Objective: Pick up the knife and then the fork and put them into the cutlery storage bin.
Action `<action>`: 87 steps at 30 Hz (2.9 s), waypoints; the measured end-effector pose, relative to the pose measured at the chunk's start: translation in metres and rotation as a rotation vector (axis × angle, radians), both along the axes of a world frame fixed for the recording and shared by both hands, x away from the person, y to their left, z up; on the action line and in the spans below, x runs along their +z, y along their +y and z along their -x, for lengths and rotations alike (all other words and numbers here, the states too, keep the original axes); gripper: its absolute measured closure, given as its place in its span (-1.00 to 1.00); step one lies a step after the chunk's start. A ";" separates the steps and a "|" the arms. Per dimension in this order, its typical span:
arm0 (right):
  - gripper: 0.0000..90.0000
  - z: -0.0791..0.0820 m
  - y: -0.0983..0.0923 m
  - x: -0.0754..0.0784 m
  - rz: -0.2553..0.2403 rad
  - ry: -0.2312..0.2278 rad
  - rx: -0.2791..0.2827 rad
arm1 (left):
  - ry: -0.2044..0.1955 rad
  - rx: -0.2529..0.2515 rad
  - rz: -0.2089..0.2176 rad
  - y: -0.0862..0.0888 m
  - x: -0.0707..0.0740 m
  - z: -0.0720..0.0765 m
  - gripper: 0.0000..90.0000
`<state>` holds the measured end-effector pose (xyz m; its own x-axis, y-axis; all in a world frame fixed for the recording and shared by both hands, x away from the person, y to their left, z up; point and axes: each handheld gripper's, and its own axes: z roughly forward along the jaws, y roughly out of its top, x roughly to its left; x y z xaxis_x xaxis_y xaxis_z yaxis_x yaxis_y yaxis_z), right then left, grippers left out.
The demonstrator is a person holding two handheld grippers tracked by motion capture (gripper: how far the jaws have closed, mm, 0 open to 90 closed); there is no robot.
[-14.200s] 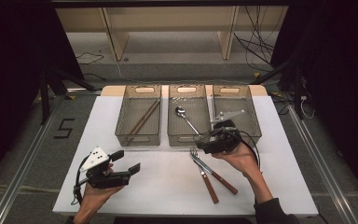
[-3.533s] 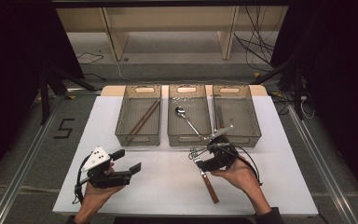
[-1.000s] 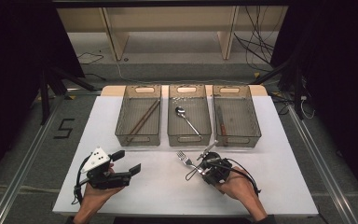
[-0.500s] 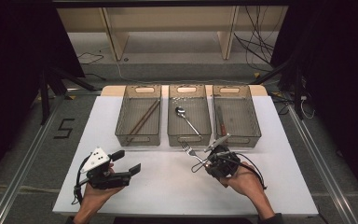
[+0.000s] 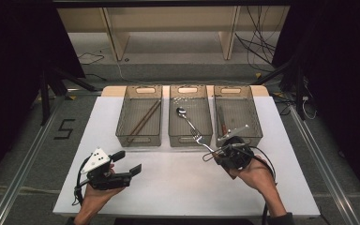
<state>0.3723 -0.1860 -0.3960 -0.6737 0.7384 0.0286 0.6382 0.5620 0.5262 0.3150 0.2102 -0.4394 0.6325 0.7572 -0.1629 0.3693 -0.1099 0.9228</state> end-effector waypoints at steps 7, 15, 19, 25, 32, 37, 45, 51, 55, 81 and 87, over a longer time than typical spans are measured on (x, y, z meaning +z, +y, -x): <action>0.72 -0.010 -0.013 0.013 -0.031 -0.032 -0.043 | 0.002 0.002 0.002 0.000 0.000 0.000 -0.65; 0.72 -0.036 -0.028 0.030 -0.059 -0.066 -0.121 | 0.004 0.006 0.009 0.000 0.000 -0.001 -0.65; 0.72 -0.049 -0.033 0.037 -0.063 -0.078 -0.154 | 0.003 0.007 0.013 0.000 -0.001 -0.001 -0.65; 0.72 -0.068 -0.040 0.043 -0.076 -0.086 -0.200 | 0.003 0.009 0.013 0.001 0.000 -0.001 -0.65; 0.72 -0.092 -0.046 0.041 -0.076 -0.063 -0.251 | 0.004 0.008 0.015 0.001 0.000 -0.001 -0.65; 0.72 -0.107 -0.048 0.041 -0.071 -0.050 -0.282 | 0.004 0.008 0.015 0.001 0.000 -0.001 -0.65; 0.72 -0.131 -0.050 0.037 -0.073 -0.015 -0.349 | 0.002 0.007 0.015 0.002 0.000 -0.001 -0.65; 0.72 -0.144 -0.052 0.028 -0.063 0.020 -0.401 | 0.003 0.007 0.018 0.002 0.000 -0.001 -0.65; 0.72 -0.148 -0.051 0.021 -0.045 0.037 -0.415 | 0.002 0.008 0.020 0.002 0.000 -0.001 -0.65; 0.64 -0.155 -0.052 -0.010 -0.058 0.088 -0.486 | 0.000 0.006 0.022 0.002 0.000 0.000 -0.65; 0.32 -0.153 -0.050 -0.004 -0.097 0.086 -0.456 | 0.001 0.005 0.020 0.002 0.000 0.000 -0.65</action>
